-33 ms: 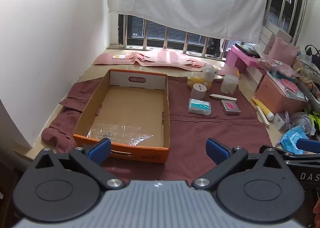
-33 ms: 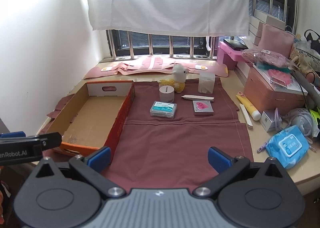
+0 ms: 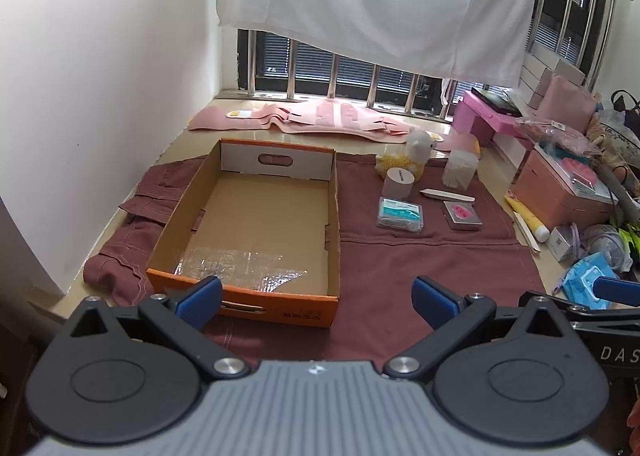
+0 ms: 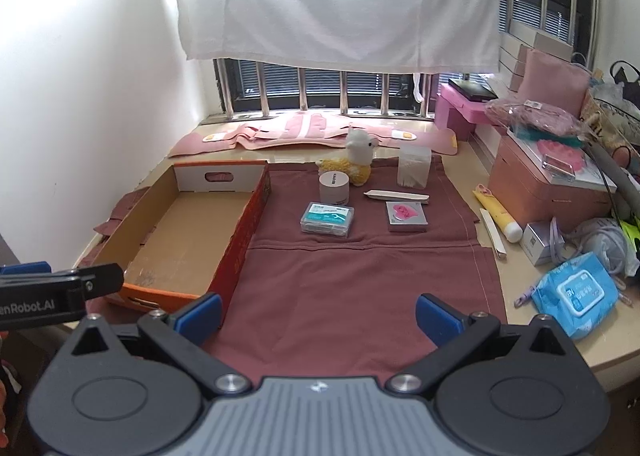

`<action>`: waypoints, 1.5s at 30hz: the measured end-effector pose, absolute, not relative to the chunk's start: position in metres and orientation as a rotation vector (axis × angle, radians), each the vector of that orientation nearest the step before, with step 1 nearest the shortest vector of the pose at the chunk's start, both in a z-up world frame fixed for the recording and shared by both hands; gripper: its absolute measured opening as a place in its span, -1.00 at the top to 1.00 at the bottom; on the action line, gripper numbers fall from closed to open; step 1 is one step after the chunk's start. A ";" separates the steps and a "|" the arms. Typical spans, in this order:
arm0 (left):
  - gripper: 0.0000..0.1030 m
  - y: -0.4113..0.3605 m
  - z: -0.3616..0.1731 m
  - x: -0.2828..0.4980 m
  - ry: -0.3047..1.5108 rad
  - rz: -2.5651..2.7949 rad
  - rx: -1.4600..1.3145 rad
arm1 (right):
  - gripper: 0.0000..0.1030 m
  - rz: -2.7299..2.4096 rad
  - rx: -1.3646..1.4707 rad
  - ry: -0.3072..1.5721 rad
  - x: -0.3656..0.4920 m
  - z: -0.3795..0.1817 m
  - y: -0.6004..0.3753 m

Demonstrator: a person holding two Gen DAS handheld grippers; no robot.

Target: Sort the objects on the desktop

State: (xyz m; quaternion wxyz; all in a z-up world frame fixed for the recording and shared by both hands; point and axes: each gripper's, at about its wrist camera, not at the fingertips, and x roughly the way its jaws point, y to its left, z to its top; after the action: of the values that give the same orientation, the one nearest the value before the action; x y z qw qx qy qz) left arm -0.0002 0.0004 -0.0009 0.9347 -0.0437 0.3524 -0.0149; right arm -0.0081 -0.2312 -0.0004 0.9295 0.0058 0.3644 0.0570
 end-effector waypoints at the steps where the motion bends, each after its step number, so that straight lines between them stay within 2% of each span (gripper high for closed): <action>1: -1.00 0.001 -0.002 0.000 0.729 -0.032 -0.097 | -1.00 0.118 0.012 0.748 -0.008 0.000 -0.231; 10: -1.00 -0.011 -0.009 0.008 0.804 -0.027 -0.102 | -1.00 0.137 0.035 0.752 -0.006 -0.002 -0.239; 45: -1.00 -0.037 -0.015 0.009 0.802 0.002 -0.062 | -1.00 0.132 0.055 0.777 0.001 -0.010 -0.254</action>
State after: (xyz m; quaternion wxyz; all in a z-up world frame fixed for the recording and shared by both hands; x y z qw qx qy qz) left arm 0.0090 -0.0369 -0.0149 0.9203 -0.0304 0.3901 0.0010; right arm 0.0012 -0.2543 -0.0101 0.9230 0.0268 0.3784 0.0642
